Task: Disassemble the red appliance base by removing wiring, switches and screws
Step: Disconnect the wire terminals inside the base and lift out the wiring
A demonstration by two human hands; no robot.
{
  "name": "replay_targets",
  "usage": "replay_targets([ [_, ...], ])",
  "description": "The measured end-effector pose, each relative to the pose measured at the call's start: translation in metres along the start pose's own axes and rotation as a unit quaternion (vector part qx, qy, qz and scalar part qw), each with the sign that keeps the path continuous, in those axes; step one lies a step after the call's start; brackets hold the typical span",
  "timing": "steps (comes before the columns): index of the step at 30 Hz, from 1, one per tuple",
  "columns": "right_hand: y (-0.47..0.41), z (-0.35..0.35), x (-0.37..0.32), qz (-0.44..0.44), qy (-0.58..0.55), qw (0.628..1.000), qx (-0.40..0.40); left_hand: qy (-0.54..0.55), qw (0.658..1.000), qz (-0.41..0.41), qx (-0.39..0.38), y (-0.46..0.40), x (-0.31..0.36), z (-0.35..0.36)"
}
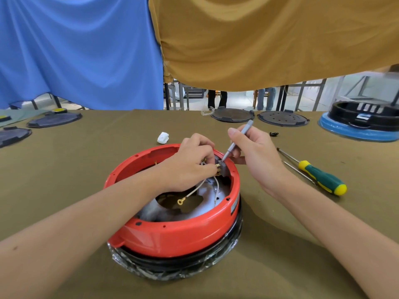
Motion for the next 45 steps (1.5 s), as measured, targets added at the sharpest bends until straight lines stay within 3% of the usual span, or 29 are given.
replay_targets([
  [6,0.006,0.007,-0.009,-0.108,0.116,0.987,-0.008,-0.012,1.000,-0.002,0.002,-0.001,0.000,0.000],
  [16,-0.002,-0.001,0.004,0.030,-0.040,0.999,-0.019,-0.006,1.000,-0.003,0.000,0.002,0.002,0.000],
  [24,0.005,0.006,-0.008,-0.099,0.087,0.991,-0.012,-0.012,1.000,-0.002,0.004,0.002,0.003,0.000],
  [35,-0.001,0.003,0.008,0.062,-0.067,0.995,-0.036,-0.004,1.000,-0.001,-0.004,0.001,0.001,0.000],
  [45,0.001,0.004,-0.004,-0.023,-0.024,0.999,0.028,-0.002,1.000,-0.002,-0.007,0.003,0.001,-0.001],
])
Point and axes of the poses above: each hand's wrist, its own y-axis away from the middle knuckle, its own z-axis out of the palm, x = y × z, the point moved 2 cm from there along -y, towards the middle knuckle, and after that the axes turned 7 degrees about -x, right-handed, at the moved point
